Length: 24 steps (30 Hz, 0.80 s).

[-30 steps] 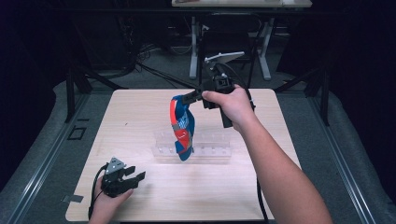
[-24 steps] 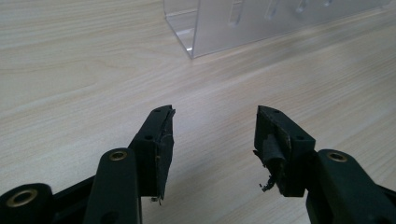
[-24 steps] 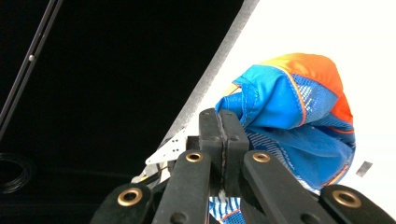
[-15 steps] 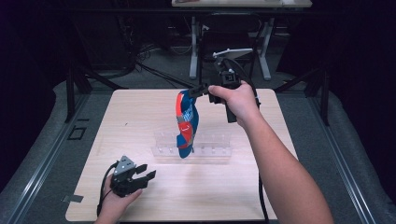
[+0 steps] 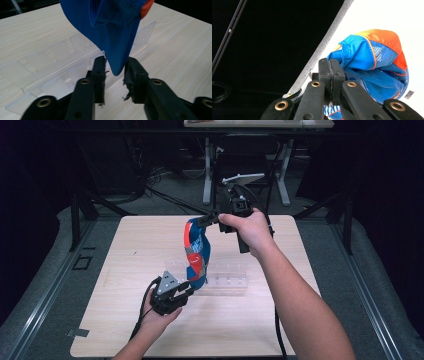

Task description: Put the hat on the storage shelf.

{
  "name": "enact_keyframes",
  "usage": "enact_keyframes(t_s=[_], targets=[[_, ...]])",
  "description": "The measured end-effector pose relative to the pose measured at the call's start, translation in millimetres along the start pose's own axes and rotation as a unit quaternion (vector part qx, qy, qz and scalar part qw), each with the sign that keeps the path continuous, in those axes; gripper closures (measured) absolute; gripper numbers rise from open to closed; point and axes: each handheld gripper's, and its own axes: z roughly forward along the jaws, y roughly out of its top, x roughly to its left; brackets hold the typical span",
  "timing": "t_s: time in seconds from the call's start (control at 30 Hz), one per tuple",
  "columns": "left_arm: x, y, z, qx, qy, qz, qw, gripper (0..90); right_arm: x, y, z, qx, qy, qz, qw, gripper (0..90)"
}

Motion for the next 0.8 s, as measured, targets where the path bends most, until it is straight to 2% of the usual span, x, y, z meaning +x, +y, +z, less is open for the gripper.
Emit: enact_keyframes(t_s=[0.1, 0.2, 0.33, 0.47, 0.8], targets=[[-2.1, 1.2, 4.7, 0.003, 0.008, 0.002, 1.0000, 84.0, 0.5, -1.5, 0.4, 0.000, 0.002, -0.003, 1.0000, 90.0], [-4.8, 1.3, 11.1, 0.006, 0.008, 0.008, 0.9999, 85.9, 0.8, -3.4, 1.9, 0.003, 0.003, -0.003, 1.0000, 90.0], [-9.7, 2.3, 19.9, 0.009, 0.022, 0.015, 0.9996, 87.0, 1.4, -5.6, 4.9, 0.007, 0.005, -0.005, 1.0000, 90.0], [-10.7, 2.0, 27.5, 0.009, 0.028, 0.014, 0.9995, 87.5, 1.4, -7.5, 5.7, 0.011, 0.001, -0.007, 0.9999, 90.0], [-11.8, -8.2, 39.5, 0.026, 0.028, 0.013, 0.9992, 87.7, -22.2, -16.1, -0.8, 0.011, -0.013, 0.013, 0.9998, 90.0]])
